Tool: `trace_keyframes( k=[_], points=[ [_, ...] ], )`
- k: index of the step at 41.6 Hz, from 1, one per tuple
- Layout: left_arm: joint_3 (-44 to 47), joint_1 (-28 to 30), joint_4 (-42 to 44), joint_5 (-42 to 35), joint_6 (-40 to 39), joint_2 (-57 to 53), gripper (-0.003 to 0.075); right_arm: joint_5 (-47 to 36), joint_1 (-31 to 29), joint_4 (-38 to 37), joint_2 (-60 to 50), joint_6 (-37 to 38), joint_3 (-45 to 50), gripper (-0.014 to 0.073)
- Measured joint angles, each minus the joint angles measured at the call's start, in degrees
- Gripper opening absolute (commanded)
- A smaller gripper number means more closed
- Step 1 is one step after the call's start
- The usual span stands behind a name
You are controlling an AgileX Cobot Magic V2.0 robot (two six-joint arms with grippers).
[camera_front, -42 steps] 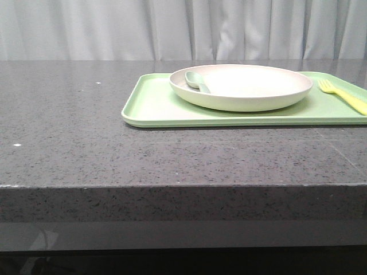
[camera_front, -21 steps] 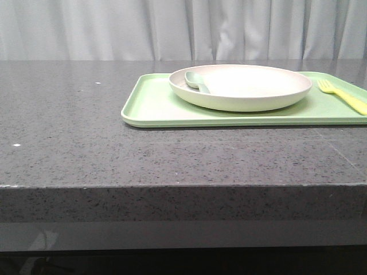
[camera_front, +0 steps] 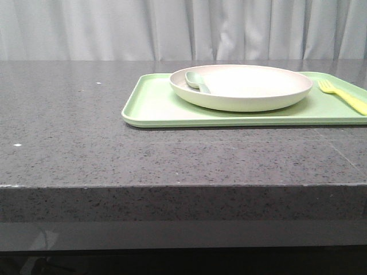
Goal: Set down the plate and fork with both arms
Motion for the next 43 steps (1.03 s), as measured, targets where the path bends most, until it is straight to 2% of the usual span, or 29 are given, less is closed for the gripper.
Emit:
trace_keyframes(
  k=[19,43],
  points=[
    [0.00,0.00,0.00,0.00,0.00,0.00,-0.0020,-1.59,0.13,-4.22,0.00,0.00,0.00,-0.0068],
    [0.00,0.00,0.00,0.00,0.00,0.00,-0.0020,-1.63,0.13,-4.44,0.00,0.00,0.00,-0.0068]
  ],
)
